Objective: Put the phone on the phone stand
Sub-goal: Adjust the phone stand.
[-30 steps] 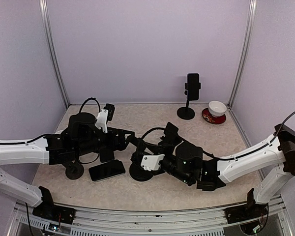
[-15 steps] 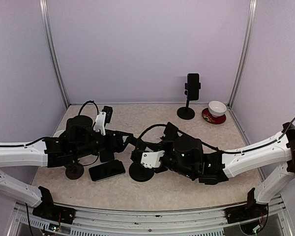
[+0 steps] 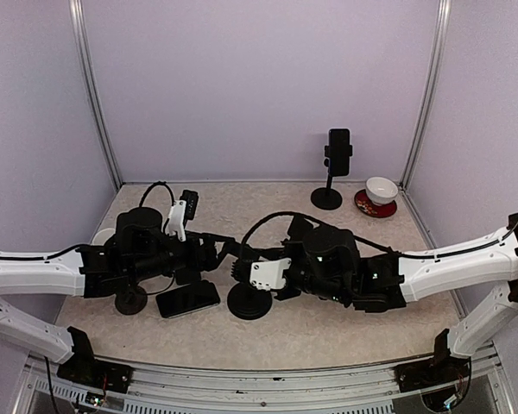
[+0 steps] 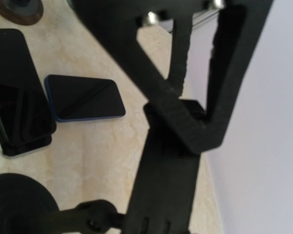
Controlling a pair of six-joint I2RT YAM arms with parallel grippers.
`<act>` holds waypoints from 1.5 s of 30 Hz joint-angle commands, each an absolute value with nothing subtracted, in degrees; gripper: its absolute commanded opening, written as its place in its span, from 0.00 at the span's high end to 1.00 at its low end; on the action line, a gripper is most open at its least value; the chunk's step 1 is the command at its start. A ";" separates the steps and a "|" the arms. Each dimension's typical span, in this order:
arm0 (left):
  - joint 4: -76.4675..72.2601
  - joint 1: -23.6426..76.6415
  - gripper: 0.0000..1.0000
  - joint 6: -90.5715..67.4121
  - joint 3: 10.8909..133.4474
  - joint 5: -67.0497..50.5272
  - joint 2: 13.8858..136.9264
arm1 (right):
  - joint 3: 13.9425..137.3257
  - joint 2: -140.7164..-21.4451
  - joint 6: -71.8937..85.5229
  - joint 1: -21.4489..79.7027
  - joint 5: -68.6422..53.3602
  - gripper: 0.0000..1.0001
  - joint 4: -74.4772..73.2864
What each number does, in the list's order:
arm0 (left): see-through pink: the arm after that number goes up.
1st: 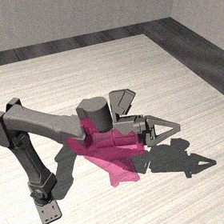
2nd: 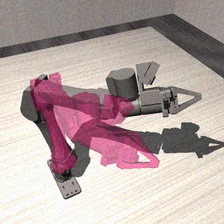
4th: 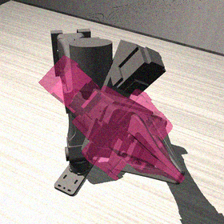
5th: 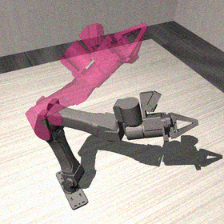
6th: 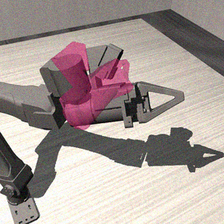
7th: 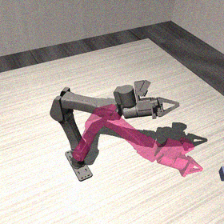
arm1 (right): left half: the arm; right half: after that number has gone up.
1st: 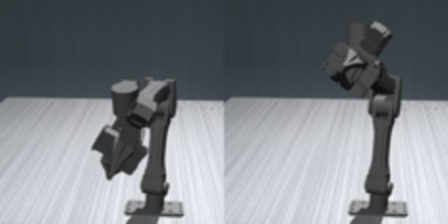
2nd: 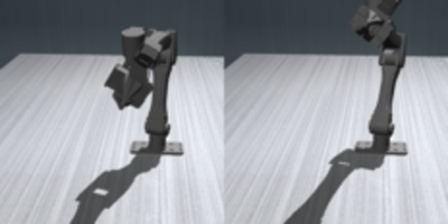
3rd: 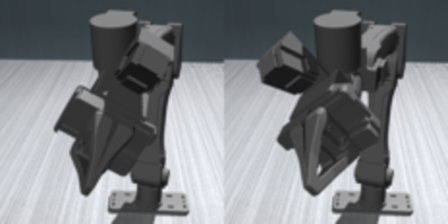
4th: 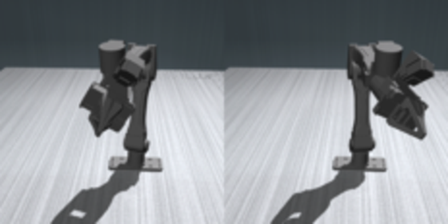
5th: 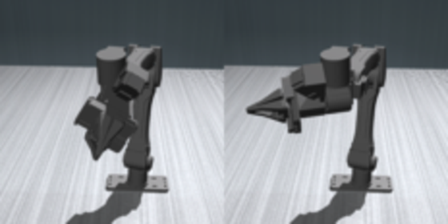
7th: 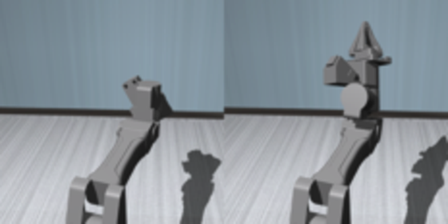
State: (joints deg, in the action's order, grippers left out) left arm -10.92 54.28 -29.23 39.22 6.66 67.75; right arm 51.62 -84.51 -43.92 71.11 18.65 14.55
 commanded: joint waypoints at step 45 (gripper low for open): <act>-9.42 59.76 0.14 -30.53 36.96 12.94 61.08 | 58.85 -80.23 -26.32 66.79 8.92 0.23 0.33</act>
